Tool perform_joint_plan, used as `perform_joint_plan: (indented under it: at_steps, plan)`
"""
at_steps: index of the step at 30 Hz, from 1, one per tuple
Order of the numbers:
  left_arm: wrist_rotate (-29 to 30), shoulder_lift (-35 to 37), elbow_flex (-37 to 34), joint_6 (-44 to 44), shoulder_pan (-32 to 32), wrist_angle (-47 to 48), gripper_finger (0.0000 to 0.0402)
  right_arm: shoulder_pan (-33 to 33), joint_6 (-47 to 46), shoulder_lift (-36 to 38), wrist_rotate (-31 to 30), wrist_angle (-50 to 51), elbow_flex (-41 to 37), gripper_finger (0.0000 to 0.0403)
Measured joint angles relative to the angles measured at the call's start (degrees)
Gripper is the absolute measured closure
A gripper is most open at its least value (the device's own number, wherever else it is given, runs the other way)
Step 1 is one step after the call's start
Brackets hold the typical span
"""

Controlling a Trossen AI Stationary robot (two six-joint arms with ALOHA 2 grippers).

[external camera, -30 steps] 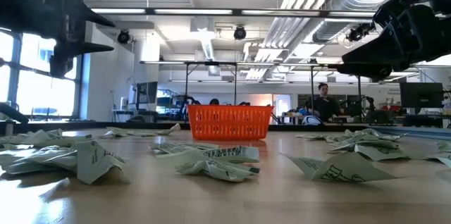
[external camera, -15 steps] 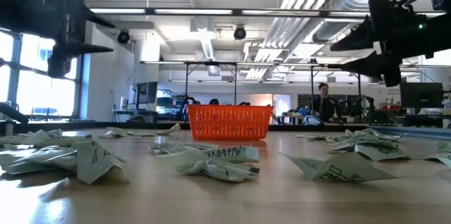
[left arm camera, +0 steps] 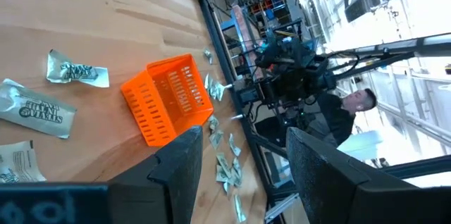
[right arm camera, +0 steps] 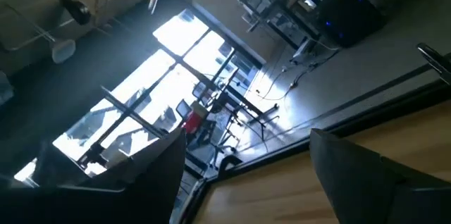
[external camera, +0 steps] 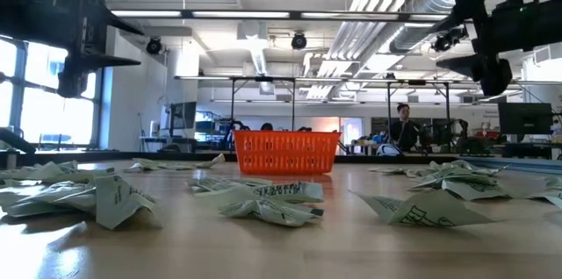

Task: Pick and place Stevia / Truvia into bins
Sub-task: Put the stevia packet into the basket

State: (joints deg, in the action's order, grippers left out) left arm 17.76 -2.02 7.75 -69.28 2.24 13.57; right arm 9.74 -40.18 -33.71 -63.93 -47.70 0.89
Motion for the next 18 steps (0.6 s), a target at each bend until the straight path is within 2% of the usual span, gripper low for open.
perform_joint_plan:
  at_steps: [3,7,13,18]
  plan:
    - [0.0,0.0,0.0,0.0,0.0,0.41,0.0163,0.0,1.83,0.02,0.08,-4.44,0.08,0.0111]
    - [0.0,0.0,0.0,-0.02,0.0,0.41,0.0163,0.0,0.2,0.0,0.44,-4.14,1.03,0.0111]
    - [-0.02,0.0,0.0,-0.02,0.0,0.41,0.0163,0.0,-3.32,-0.02,5.73,-2.77,1.14,0.0111]
    - [-0.02,0.0,0.0,0.22,0.0,0.5,0.0163,0.0,-3.44,-0.02,5.78,-1.45,1.14,0.0111]
